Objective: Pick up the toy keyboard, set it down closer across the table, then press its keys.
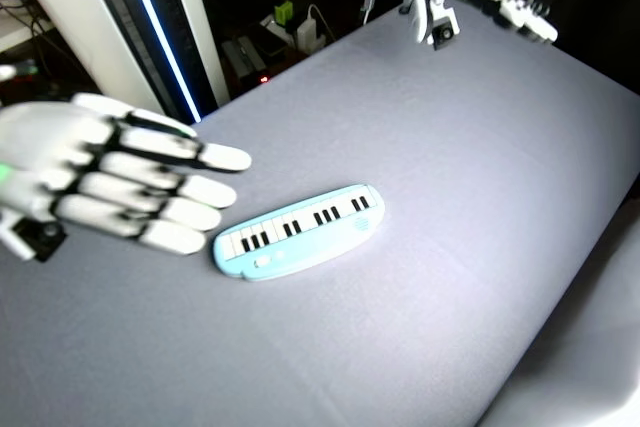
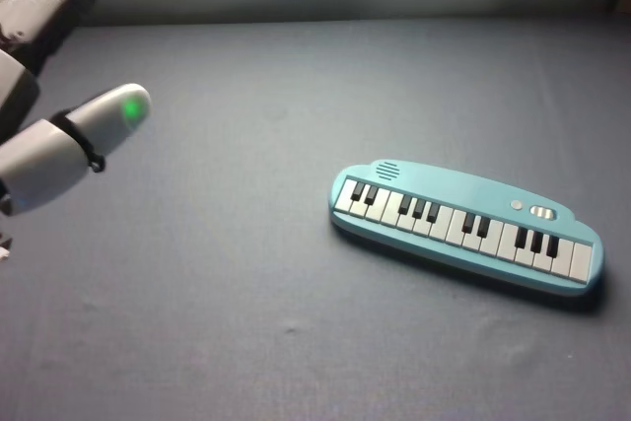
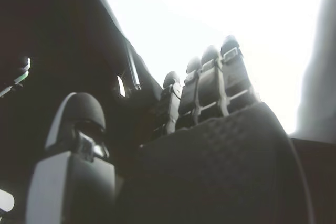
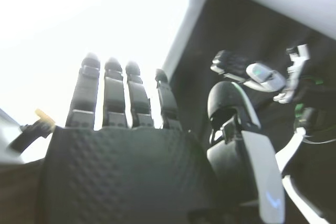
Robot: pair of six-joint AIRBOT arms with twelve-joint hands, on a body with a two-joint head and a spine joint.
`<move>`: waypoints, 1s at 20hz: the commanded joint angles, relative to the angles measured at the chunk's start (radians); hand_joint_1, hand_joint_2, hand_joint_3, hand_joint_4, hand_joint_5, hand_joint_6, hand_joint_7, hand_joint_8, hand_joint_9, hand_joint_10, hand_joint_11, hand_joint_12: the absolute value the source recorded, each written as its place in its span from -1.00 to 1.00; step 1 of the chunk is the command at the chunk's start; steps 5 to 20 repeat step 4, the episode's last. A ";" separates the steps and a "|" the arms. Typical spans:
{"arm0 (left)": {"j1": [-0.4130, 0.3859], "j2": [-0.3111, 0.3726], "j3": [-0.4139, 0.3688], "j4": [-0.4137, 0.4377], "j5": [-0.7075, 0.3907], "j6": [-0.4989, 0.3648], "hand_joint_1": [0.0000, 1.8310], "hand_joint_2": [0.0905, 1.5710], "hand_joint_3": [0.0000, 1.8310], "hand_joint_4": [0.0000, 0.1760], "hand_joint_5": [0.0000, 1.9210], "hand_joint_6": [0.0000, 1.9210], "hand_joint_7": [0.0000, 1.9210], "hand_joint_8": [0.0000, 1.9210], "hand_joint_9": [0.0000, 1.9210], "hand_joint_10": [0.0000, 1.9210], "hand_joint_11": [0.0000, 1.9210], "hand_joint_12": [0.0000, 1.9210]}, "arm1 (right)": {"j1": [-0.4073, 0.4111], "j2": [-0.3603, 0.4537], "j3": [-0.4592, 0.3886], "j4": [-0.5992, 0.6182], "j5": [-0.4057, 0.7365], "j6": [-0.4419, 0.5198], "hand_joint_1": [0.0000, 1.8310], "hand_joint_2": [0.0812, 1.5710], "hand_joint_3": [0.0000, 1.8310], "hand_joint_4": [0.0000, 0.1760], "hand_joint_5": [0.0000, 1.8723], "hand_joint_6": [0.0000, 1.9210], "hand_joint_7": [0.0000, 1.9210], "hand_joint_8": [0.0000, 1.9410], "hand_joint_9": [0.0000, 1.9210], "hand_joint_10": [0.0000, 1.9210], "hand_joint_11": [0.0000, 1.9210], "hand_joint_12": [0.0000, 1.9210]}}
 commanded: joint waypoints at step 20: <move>0.002 0.041 -0.027 0.001 -0.246 0.029 -0.95 0.75 -0.98 -0.52 -1.00 -1.00 -1.00 -1.00 -1.00 -1.00 -1.00 -1.00 | -0.012 0.025 -0.004 0.001 0.287 0.048 -0.88 0.68 -1.00 -1.00 -1.00 -1.00 -1.00 -1.00 -1.00 -1.00 -1.00 -1.00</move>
